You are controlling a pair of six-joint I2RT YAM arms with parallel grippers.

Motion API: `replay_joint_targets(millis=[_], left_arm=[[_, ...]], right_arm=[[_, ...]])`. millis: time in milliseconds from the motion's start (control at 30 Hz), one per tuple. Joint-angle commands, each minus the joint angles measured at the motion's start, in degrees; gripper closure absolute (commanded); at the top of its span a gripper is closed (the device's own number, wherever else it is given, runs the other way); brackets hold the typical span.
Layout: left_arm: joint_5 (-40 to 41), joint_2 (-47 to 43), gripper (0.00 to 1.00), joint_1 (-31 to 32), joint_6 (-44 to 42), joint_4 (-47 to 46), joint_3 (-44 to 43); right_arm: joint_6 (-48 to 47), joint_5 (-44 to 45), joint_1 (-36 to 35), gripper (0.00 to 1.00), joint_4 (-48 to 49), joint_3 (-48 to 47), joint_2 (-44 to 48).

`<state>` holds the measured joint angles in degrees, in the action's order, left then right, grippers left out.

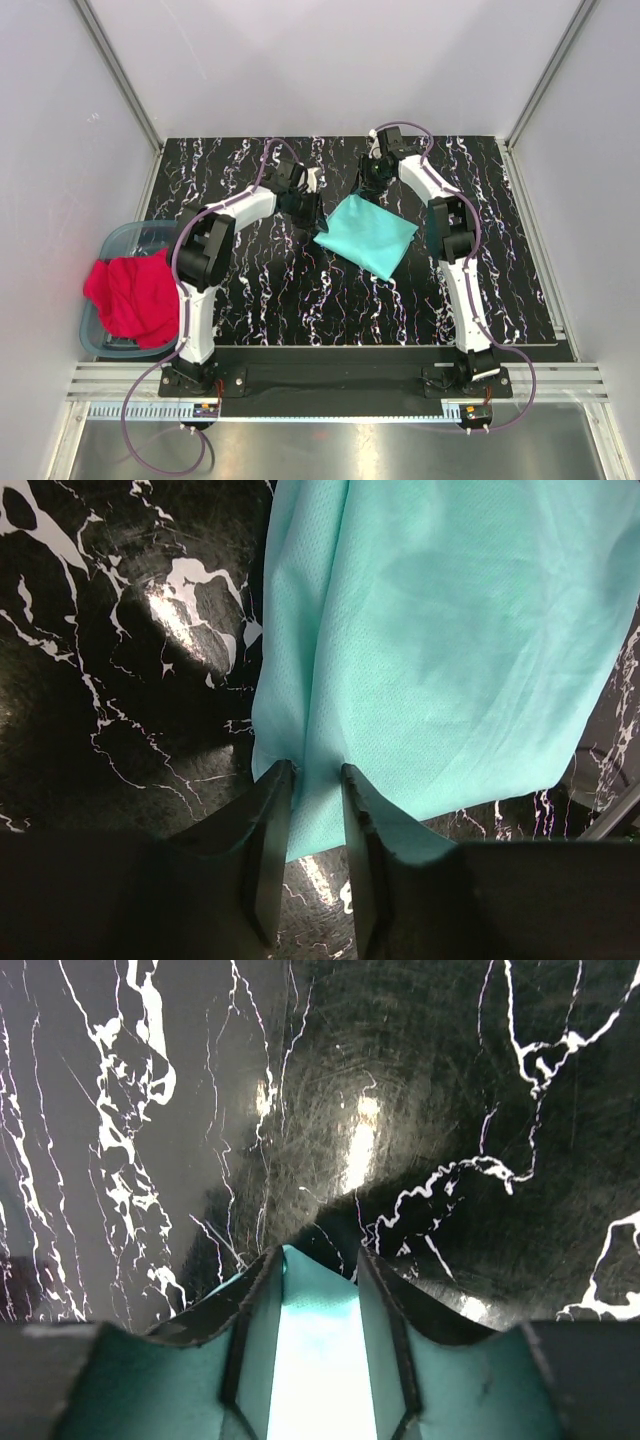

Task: Fold and stack the t-shirts
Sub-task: Fold the tshirt

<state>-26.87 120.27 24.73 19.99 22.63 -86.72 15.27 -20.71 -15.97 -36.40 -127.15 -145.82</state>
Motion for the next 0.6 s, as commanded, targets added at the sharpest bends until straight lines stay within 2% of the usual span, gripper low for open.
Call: replay_joint_targets(millis=[0, 100, 167, 200, 233, 267, 300, 467, 500, 567], left_arm=[[-2.0, -0.5, 0.71, 0.2, 0.2, -2.0, 0.3], [-1.9, -0.9, 0.74, 0.2, 0.1, -2.0, 0.8], [-1.9, -1.0, 0.8, 0.2, 0.1, -2.1, 1.0], [-2.0, -1.1, 0.83, 0.2, 0.1, -2.1, 1.1], [-2.0, -1.1, 0.93, 0.3, 0.1, -2.2, 1.3], [-1.9, -1.1, 1.0, 0.2, 0.1, -2.2, 1.7], [-1.9, -1.3, 1.0, 0.2, 0.1, -2.2, 2.0], [-0.2, -2.1, 1.0, 0.2, 0.2, -3.5, 5.0], [-0.1, -2.0, 1.0, 0.2, 0.2, -3.4, 5.3], [0.0, -1.9, 1.0, 0.2, 0.2, -3.3, 5.6]], right_arm=[[0.4, -0.7, 0.2, 0.59, -0.1, -3.0, -0.4], [1.2, -1.2, 0.2, 0.7, 0.5, -3.1, -0.5], [1.9, -0.9, 0.3, 0.82, 1.1, -2.8, -0.3], [2.7, -0.5, 0.3, 0.83, 1.4, -2.7, 0.0], [3.2, -0.1, 0.3, 0.85, 1.9, -2.6, 0.1], [4.3, 0.8, 0.5, 0.91, 2.2, -2.7, 0.4], [4.9, 1.3, 0.6, 0.93, 2.5, -2.7, 0.4], [7.3, 0.2, 1.4, 0.96, 2.2, -6.0, -1.5], [7.4, -0.5, 1.5, 0.93, 1.9, -7.0, -2.0], [7.6, -1.5, 1.6, 0.77, 0.4, -10.0, -3.6]])
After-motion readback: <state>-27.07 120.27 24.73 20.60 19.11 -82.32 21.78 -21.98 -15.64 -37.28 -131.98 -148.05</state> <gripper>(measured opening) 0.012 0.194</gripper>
